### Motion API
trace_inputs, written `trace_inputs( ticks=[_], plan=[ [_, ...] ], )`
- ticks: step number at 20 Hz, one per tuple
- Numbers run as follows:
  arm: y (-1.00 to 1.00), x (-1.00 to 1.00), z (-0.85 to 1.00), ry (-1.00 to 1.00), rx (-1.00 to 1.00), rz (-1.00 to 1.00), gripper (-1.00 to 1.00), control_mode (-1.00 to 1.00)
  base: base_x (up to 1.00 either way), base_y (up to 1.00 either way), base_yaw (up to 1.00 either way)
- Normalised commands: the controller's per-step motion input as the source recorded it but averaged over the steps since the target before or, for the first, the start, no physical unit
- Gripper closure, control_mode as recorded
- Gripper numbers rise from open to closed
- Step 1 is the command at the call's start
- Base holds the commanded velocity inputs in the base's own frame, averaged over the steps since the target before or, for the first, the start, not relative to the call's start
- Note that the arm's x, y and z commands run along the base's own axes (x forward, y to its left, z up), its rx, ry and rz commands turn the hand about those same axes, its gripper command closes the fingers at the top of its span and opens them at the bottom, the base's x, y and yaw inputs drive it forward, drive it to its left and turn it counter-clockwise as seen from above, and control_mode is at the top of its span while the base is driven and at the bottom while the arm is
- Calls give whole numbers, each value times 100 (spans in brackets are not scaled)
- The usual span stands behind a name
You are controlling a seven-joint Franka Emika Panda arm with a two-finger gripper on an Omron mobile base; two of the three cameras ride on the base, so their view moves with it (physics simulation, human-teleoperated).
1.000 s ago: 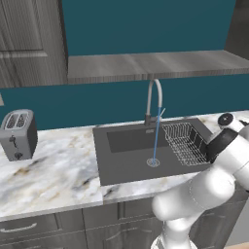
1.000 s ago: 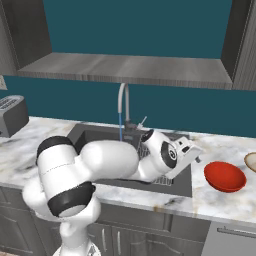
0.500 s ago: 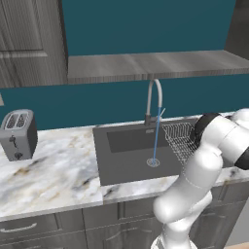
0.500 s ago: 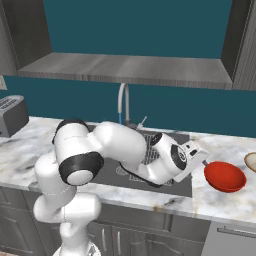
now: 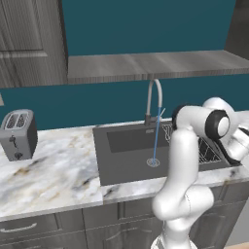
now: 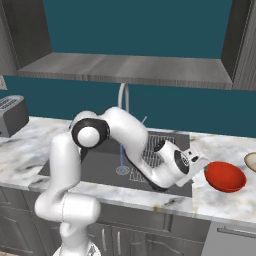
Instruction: Rinse each bowl for a few seconds and place them down in the sink or on the counter.
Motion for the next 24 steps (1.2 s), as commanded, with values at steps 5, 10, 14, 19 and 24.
trace_inputs(
  ticks=[5, 10, 14, 19, 24],
  plan=[
    [-42, 18, -17, 0, 8, 0, -100, -100, 0, 0, 0],
    [-36, 23, -13, 0, 7, 0, -100, -100, 0, 0, 0],
    [-28, 30, -13, 0, 7, 0, -100, -100, 0, 0, 0],
    [-33, 27, -21, 5, 7, 0, -100, -100, 0, 0, 0],
    [-39, 23, -37, 20, 8, 0, 100, -100, 0, 0, 0]
  ],
)
